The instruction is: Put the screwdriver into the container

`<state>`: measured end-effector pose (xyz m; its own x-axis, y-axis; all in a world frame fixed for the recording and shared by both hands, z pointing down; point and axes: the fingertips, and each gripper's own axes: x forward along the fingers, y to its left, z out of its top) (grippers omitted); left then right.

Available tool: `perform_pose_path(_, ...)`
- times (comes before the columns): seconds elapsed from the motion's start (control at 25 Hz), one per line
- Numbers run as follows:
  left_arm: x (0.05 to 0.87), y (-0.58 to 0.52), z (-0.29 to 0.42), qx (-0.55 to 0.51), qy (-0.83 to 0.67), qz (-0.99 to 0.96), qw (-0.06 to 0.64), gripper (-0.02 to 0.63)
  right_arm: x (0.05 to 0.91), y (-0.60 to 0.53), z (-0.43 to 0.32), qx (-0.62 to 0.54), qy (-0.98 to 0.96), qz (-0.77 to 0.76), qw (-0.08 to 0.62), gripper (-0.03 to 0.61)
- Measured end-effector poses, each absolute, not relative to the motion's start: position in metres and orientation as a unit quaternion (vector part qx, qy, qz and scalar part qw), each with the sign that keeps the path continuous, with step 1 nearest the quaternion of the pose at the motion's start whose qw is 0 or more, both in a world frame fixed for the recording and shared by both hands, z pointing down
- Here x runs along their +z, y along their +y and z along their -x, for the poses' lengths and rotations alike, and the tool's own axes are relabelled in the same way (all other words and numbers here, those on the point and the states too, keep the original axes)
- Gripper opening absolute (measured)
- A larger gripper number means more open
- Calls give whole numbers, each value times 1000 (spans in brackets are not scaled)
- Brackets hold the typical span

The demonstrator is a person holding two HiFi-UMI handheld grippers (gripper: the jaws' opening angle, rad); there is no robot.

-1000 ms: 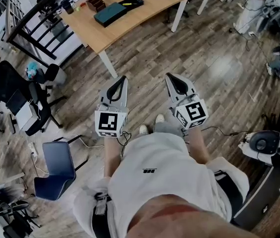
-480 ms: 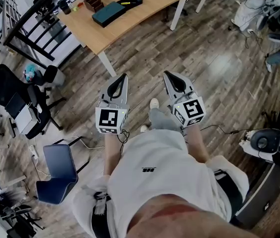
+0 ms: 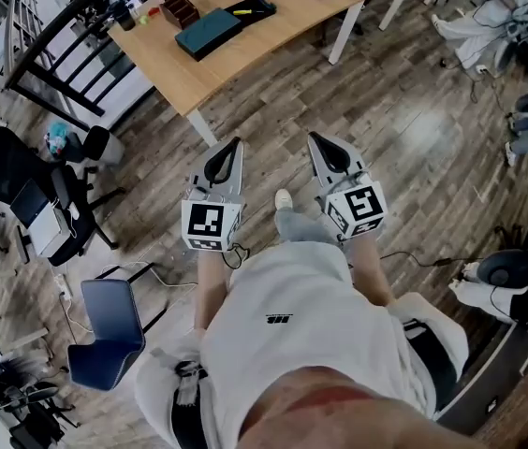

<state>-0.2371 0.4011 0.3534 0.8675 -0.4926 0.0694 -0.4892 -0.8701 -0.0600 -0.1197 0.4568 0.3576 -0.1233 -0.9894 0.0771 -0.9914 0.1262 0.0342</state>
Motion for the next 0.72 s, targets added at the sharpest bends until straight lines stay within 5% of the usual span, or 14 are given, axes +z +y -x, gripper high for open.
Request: perform_pose_path(0.72,348,269,119,-54,282,958,21,8,363,320,-5,29,-767,-640,35,-5)
